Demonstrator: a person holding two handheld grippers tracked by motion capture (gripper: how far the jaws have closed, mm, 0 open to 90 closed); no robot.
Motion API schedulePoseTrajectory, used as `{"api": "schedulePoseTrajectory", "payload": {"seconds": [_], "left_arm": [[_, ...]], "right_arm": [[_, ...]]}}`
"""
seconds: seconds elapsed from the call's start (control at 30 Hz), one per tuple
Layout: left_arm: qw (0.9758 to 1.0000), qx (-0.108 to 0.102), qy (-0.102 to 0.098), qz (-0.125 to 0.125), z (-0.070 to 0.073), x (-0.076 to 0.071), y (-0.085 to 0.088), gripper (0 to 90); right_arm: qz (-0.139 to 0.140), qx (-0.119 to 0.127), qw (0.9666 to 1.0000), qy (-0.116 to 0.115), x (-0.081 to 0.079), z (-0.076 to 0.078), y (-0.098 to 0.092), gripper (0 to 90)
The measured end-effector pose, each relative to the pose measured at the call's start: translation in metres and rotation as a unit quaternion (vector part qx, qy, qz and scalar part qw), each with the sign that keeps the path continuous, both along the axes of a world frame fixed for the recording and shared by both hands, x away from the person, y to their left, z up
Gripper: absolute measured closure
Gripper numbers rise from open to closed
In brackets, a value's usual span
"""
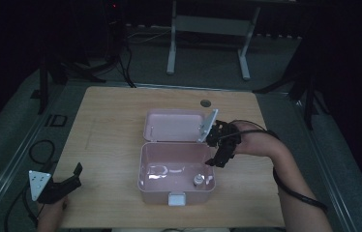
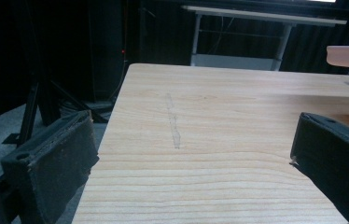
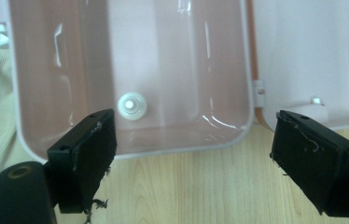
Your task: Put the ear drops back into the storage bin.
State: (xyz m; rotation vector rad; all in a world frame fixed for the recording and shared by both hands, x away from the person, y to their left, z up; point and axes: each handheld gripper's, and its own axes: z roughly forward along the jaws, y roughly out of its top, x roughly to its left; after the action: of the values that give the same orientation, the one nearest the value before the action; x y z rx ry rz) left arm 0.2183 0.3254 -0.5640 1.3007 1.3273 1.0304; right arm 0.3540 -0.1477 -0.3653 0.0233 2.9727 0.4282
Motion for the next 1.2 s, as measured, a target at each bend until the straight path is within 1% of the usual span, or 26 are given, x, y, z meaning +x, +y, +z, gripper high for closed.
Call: {"api": "schedulePoseTrajectory", "payload": {"seconds": [0.03, 0.1, 0.13, 0.23, 0.37, 0.43, 0.47, 0.53, 0.57, 0.63, 0.7, 0.73, 0.9, 0.97, 1.1, 1.17, 1.2], "left_arm": [[1.0, 0.0, 0.0, 0.0, 0.0, 0.0, 0.0, 0.4], [1.0, 0.001, 0.001, 0.0, 0.0, 0.0, 0.0, 0.4], [1.0, 0.001, 0.001, 0.0, 0.0, 0.0, 0.0, 0.5], [1.0, 0.001, 0.001, 0.0, 0.0, 0.0, 0.0, 0.5], [1.0, 0.001, 0.0, 0.0, 0.0, 0.0, 0.0, 0.5], [1.0, 0.001, 0.001, 0.0, 0.0, 0.0, 0.0, 0.4], [1.0, 0.001, 0.001, 0.0, 0.0, 0.0, 0.0, 0.5], [1.0, 0.001, 0.0, 0.0, 0.0, 0.0, 0.0, 0.5], [1.0, 0.002, 0.001, 0.0, 0.0, 0.0, 0.0, 0.5], [1.0, 0.001, 0.001, 0.0, 0.0, 0.0, 0.0, 0.4], [1.0, 0.002, 0.001, 0.0, 0.0, 0.0, 0.0, 0.4], [1.0, 0.002, 0.001, 0.0, 0.0, 0.0, 0.0, 0.5], [1.0, 0.003, 0.0, 0.0, 0.0, 0.0, 0.0, 0.5], [1.0, 0.002, 0.001, 0.0, 0.0, 0.0, 0.0, 0.4], [1.0, 0.003, 0.0, 0.001, 0.0, 0.0, -0.001, 0.4], [1.0, 0.003, 0.0, 0.001, 0.0, 0.0, -0.001, 0.5], [1.0, 0.003, 0.0, 0.001, 0.0, 0.0, -0.001, 0.5]], "right_arm": [[-0.004, 0.004, 1.0, 0.002, 0.001, 0.0, -0.003, 13.5], [-0.011, 0.008, 0.9999, -0.005, 0.003, -0.003, -0.01, 13.5], [-0.015, 0.009, 0.9998, -0.005, 0.004, -0.004, -0.012, 13.5], [-0.025, 0.018, 0.9995, -0.007, 0.007, -0.011, -0.022, 13.5], [-0.033, 0.028, 0.9991, 0.003, 0.011, -0.024, -0.034, 13.8], [-0.037, 0.026, 0.999, 0.003, 0.013, -0.031, -0.039, 13.9], [-0.042, 0.028, 0.9987, 0.003, 0.013, -0.035, -0.042, 13.9], [-0.052, 0.031, 0.9981, 0.011, 0.015, -0.042, -0.049, 13.9], [-0.055, 0.032, 0.9979, 0.01, 0.016, -0.045, -0.051, 13.9], [-0.064, 0.033, 0.9972, 0.017, 0.018, -0.052, -0.057, 14.0], [-0.073, 0.04, 0.9964, 0.016, 0.02, -0.059, -0.062, 14.1], [-0.077, 0.04, 0.996, 0.019, 0.02, -0.063, -0.065, 14.1], [-0.092, 0.045, 0.9946, 0.014, 0.02, -0.086, -0.075, 13.9], [-0.098, 0.051, 0.9939, 0.004, 0.019, -0.096, -0.08, 13.9], [-0.114, 0.067, 0.9913, -0.007, 0.017, -0.109, -0.087, 14.0], [-0.12, 0.07, 0.9901, -0.018, 0.017, -0.115, -0.09, 14.0], [-0.12, 0.07, 0.9901, -0.018, 0.017, -0.115, -0.09, 14.0]]}}
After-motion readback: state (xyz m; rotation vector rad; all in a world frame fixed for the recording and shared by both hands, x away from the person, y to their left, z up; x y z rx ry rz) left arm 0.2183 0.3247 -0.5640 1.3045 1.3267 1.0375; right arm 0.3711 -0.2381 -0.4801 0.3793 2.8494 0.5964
